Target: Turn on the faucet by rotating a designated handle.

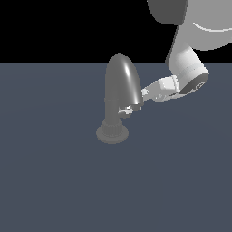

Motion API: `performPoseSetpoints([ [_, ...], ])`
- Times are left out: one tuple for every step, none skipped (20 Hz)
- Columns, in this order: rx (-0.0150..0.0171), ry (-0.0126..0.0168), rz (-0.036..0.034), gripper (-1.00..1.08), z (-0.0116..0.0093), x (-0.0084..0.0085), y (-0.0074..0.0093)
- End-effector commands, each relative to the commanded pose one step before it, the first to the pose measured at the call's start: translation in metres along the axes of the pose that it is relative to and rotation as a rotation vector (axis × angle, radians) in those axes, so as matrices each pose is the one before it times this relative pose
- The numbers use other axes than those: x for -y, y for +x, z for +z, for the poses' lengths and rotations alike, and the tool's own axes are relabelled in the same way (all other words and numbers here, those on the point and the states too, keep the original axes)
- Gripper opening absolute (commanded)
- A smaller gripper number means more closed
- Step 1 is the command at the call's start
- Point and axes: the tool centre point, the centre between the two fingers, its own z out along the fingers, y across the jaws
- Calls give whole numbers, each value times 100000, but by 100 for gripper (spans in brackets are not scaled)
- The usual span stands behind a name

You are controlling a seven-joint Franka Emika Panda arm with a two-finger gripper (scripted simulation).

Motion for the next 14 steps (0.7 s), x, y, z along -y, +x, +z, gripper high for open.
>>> performPoseSetpoints([
  [28, 21, 9, -100, -13, -2, 8],
  [0, 0, 0, -100, 2, -92, 315],
  [0, 0, 0, -100, 2, -93, 321],
  [0, 0, 0, -100, 2, -95, 327],
  [0, 0, 0, -100, 2, -97, 333],
  [0, 0, 0, -100, 2, -98, 339],
  [0, 0, 0, -100, 2, -100, 345],
  [0, 0, 0, -100, 2, -101, 351],
  [0, 0, 0, -100, 2, -103, 358],
  [0, 0, 0, -100, 2, -105, 364],
  [0, 0, 0, -100, 1, -106, 370],
  [0, 0, 0, -100, 1, -108, 377],
  [0, 0, 0, -100, 1, -109, 383],
  [0, 0, 0, -100, 1, -110, 390],
])
